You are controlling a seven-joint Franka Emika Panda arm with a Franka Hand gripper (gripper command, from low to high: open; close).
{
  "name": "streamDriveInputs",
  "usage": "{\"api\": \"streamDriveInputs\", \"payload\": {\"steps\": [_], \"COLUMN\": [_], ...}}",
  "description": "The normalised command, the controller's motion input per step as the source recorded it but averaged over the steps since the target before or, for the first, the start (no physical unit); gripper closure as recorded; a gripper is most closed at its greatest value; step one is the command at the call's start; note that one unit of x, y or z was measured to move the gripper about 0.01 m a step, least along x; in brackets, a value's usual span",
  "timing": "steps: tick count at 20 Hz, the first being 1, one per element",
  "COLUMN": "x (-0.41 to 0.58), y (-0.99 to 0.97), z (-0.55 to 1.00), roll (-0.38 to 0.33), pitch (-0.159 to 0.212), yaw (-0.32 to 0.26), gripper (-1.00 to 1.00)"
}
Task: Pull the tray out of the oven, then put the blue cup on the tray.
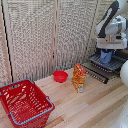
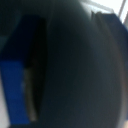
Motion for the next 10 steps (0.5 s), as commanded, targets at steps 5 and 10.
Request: {"api": "streamDriveInputs", "payload": {"steps": [5,10], "x": [0.184,0.163], "y": [0.04,0.10], "z": [0.74,1.00], "roll": [-0.030,-0.023], "pitch": [0.000,0.000], "yaw": [-0.091,-0.096], "gripper": [-1.00,-1.00]}}
